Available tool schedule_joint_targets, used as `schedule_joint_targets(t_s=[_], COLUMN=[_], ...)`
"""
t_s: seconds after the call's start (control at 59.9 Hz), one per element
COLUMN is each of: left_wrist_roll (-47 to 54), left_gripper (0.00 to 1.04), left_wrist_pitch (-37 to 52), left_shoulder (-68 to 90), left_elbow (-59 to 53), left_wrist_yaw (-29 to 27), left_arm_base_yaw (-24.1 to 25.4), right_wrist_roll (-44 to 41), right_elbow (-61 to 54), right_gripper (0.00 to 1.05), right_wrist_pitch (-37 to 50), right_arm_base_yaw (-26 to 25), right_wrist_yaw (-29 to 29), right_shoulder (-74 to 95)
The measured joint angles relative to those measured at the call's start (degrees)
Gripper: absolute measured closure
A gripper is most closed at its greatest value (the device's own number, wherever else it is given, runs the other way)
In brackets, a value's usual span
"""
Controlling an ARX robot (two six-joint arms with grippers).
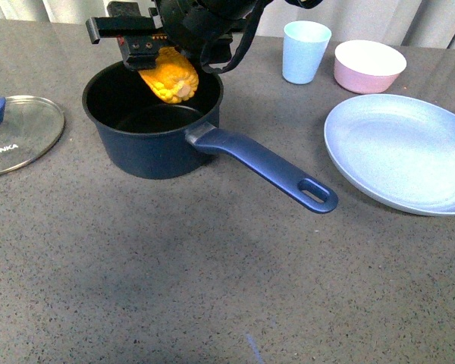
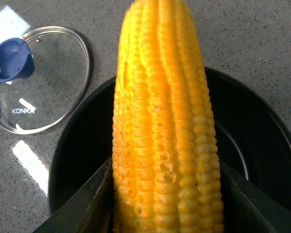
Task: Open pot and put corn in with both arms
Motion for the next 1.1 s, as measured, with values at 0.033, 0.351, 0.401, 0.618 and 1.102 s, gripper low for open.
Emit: schedule_joint_targets(t_s=[0.033, 0.351, 0.401, 0.618, 1.102], left_wrist_roll=[0.0, 0.0, 0.0, 0.0, 0.0], left_gripper=[0.09, 0.09, 0.09, 0.09, 0.09], left_wrist_pitch=[0.0, 0.0, 0.0, 0.0, 0.0], left_shoulder=[0.0, 0.0, 0.0, 0.0, 0.0], left_elbow=[0.0, 0.0, 0.0, 0.0, 0.0], left_wrist_yaw=[0.0, 0.0, 0.0, 0.0, 0.0], left_arm_base_yaw=[0.0, 0.0, 0.0, 0.0, 0.0], right_wrist_roll=[0.1, 3.5, 4.6, 6.0, 1.4], right_elbow=[-0.5, -11.6, -14.8, -29.4, -57.2], right_gripper=[0.33, 0.09, 0.09, 0.09, 0.26], right_wrist_pitch=[0.6, 8.4, 10.9, 19.6, 41.9], right_arm_base_yaw=[0.0, -3.3, -4.5, -10.6, -20.2], right_wrist_yaw=[0.0, -0.8, -0.9, 0.9, 17.8], right_shoulder=[-0.2, -7.9, -11.0, -25.7, -48.3])
